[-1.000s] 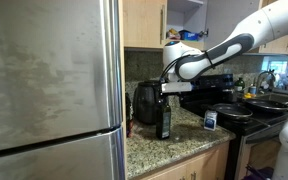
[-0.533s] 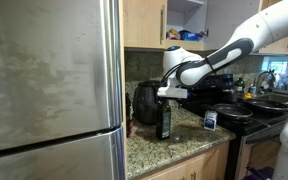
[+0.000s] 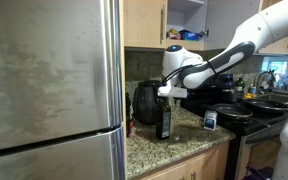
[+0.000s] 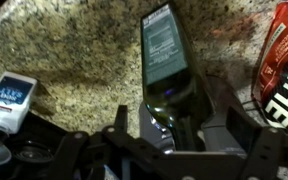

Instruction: Move the olive oil bottle to the right

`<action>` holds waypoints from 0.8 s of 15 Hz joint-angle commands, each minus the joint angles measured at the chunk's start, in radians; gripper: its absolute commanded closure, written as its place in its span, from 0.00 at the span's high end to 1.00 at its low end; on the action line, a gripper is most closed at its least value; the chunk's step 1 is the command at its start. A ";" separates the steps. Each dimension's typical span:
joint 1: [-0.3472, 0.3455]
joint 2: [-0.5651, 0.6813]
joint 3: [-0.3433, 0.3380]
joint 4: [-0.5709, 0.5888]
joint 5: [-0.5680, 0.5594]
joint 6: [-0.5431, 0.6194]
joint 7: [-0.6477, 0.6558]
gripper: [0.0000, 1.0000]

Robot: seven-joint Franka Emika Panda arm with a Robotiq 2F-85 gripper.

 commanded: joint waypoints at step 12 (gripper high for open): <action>-0.024 0.124 -0.015 0.063 -0.398 0.079 0.153 1.00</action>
